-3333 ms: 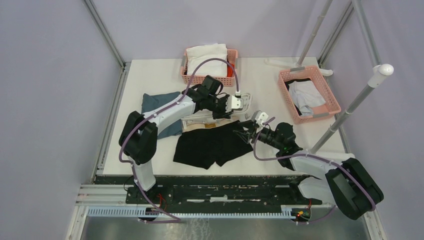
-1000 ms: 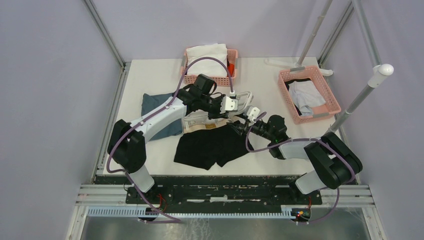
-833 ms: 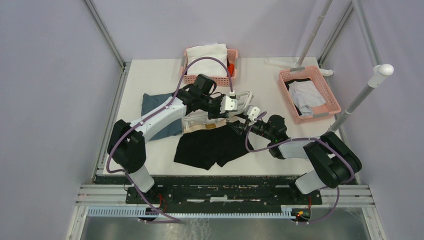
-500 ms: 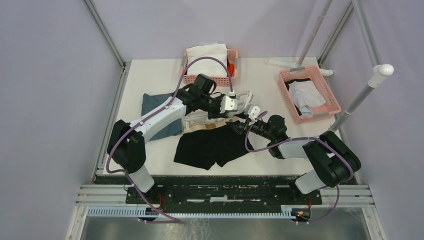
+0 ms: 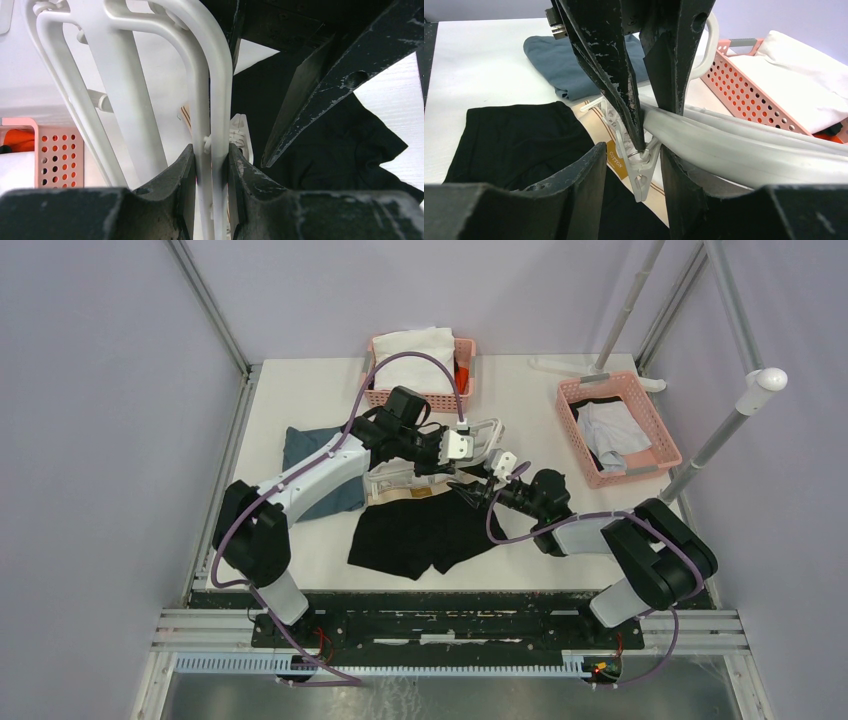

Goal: Clip the underwear to the hanger
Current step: Open the clamp at the hanger.

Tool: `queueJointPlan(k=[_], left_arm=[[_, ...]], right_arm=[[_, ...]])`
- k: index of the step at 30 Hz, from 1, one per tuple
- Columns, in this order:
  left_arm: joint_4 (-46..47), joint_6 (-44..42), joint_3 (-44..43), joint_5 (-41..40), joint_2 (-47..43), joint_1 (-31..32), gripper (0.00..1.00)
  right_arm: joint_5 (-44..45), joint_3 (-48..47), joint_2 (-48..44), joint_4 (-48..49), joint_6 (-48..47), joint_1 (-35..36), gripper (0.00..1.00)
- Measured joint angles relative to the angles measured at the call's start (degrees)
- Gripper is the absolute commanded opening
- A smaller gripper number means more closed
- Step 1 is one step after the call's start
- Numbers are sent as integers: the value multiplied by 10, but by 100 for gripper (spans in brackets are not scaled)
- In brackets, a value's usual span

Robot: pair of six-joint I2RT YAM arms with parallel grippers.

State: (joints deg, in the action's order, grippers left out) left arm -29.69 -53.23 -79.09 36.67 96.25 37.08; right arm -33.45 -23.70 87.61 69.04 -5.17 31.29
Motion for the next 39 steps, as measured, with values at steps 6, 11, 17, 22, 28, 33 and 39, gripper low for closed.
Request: queueJointPlan(k=[6,11,17,22,28,33,39], left_arm=[[0,0,0,-1,0,0,3],[0,0,0,-1,0,0,3],[0,0,0,-1,0,0,3],[-1,0,0,-1,0,0,3],[-2,0,0,-2,-1,0,24],[-2,0,0,-1,-1,0,42],[15,1,0,12,-9,5,56]], right_arm=[[1,-2,2,0,0,2,48],[5,-2,2,-2,-1,2,46],[8,-6,2,-16,-10,2,39],[13,-10,-3,-33,-16,2,28],[14,-12,-7,-45,-21,2,18],[14,-13,-13,-56,-26,2,14],[11,-15,-15,-85,-33,5,12]])
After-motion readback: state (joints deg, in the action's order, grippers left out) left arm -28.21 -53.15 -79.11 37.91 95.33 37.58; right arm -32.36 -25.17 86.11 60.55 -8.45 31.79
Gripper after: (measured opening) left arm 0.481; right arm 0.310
